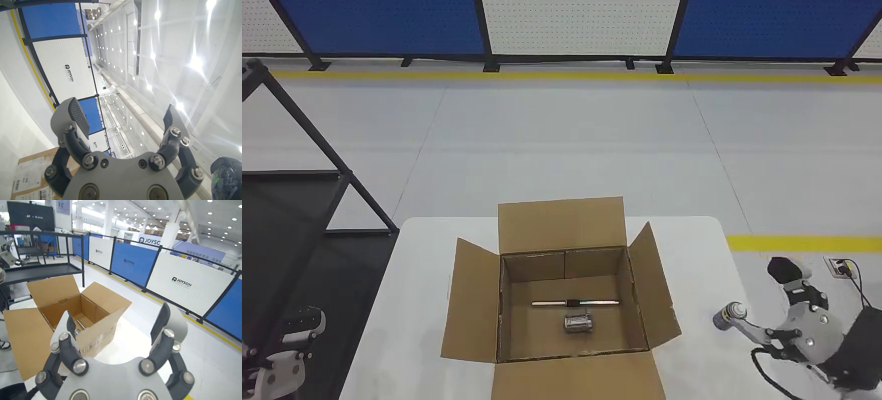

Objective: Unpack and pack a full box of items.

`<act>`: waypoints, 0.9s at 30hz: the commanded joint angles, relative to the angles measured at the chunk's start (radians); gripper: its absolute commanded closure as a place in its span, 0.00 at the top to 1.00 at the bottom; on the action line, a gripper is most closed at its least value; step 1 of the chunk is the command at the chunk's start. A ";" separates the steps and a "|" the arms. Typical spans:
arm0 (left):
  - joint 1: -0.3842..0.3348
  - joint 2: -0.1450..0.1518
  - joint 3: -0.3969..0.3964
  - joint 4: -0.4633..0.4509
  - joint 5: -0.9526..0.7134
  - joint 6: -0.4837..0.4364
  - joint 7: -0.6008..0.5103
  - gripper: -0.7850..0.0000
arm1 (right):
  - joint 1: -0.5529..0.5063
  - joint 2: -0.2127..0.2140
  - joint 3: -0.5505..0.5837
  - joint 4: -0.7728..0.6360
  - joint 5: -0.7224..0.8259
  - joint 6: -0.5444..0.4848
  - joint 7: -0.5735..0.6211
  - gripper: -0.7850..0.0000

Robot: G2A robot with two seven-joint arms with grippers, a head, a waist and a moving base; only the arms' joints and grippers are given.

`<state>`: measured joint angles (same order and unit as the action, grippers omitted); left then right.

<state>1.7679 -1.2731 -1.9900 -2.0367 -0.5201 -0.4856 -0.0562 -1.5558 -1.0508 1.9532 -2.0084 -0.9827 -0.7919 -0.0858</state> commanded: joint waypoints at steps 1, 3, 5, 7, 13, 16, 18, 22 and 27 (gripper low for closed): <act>0.000 0.000 0.000 0.000 0.000 0.000 0.000 1.00 | -0.010 -0.001 0.002 0.010 -0.006 0.009 -0.013 1.00; 0.000 0.000 0.000 0.000 0.000 0.000 0.000 1.00 | -0.010 -0.001 0.002 0.010 -0.006 0.009 -0.013 1.00; 0.000 0.000 0.000 0.000 0.000 0.000 0.000 1.00 | -0.010 -0.001 0.002 0.010 -0.006 0.009 -0.013 1.00; 0.000 0.000 0.000 0.000 0.000 0.000 0.000 1.00 | -0.010 -0.001 0.002 0.010 -0.006 0.009 -0.013 1.00; 0.000 0.000 0.000 0.000 0.000 0.000 0.000 1.00 | -0.010 -0.001 0.002 0.010 -0.006 0.009 -0.013 1.00; 0.000 0.000 0.000 0.000 0.000 0.000 0.000 1.00 | -0.006 -0.001 -0.024 0.015 -0.030 0.027 0.019 1.00; 0.000 0.000 0.000 0.000 0.000 0.000 0.000 1.00 | 0.010 -0.001 -0.052 0.051 -0.030 0.042 0.039 1.00; 0.000 0.000 0.000 0.000 0.000 0.000 0.000 1.00 | 0.056 0.005 -0.079 0.158 -0.064 0.046 0.104 1.00; 0.000 0.000 0.000 0.000 0.000 0.000 0.000 1.00 | 0.105 0.008 -0.122 0.274 -0.152 0.114 0.180 1.00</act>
<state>1.7679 -1.2731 -1.9900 -2.0367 -0.5201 -0.4856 -0.0562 -1.4609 -1.0437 1.8442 -1.7613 -1.1164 -0.6872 0.0789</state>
